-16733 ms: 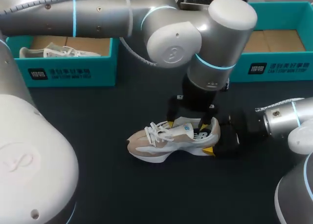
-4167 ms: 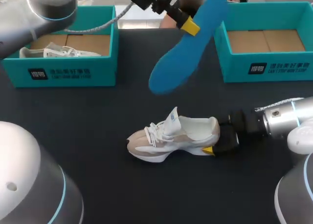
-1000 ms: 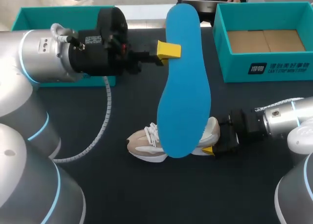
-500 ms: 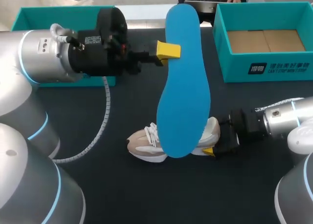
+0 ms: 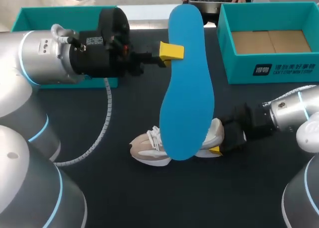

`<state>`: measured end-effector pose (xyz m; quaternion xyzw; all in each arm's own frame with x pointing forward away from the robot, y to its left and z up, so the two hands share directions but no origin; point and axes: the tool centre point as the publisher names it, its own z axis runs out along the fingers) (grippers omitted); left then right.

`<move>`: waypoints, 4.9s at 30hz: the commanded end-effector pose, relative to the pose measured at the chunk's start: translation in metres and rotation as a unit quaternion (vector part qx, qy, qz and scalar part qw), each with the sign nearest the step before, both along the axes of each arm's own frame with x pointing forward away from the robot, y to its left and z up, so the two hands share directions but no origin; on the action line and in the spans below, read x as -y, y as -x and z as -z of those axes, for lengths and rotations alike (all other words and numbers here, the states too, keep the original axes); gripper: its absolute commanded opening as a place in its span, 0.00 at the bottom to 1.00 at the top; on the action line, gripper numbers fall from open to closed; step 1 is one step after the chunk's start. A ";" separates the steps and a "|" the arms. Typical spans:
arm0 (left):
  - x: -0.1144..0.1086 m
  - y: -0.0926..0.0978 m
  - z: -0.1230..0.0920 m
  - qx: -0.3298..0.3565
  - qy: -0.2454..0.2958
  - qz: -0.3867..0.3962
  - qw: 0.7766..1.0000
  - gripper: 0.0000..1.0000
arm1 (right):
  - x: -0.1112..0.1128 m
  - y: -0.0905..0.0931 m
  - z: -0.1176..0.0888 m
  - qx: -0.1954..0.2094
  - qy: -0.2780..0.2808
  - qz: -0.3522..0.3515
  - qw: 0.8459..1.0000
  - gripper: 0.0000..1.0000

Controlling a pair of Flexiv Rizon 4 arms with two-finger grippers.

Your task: Take the shoe out of the shoebox, open the shoe tongue, remove and reinsert the insole, then place the shoe into the shoebox

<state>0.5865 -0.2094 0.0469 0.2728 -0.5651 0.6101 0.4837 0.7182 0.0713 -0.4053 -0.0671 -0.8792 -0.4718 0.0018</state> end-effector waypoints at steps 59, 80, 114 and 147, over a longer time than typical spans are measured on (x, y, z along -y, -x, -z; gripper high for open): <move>0.000 0.001 0.001 0.000 0.001 -0.001 1.000 0.00 | -0.008 -0.003 -0.074 -0.005 0.393 -0.012 0.920 1.00; 0.000 0.001 0.001 0.000 0.001 -0.001 1.000 0.00 | -0.025 -0.014 -0.072 -0.017 0.398 -0.009 0.917 1.00; 0.000 0.001 0.001 0.000 0.001 -0.001 1.000 0.00 | -0.054 -0.037 0.007 -0.082 0.370 -0.073 0.923 0.00; 0.000 0.001 0.001 0.000 0.001 -0.001 1.000 0.00 | -0.048 0.023 -0.071 -0.293 0.214 0.343 0.867 0.00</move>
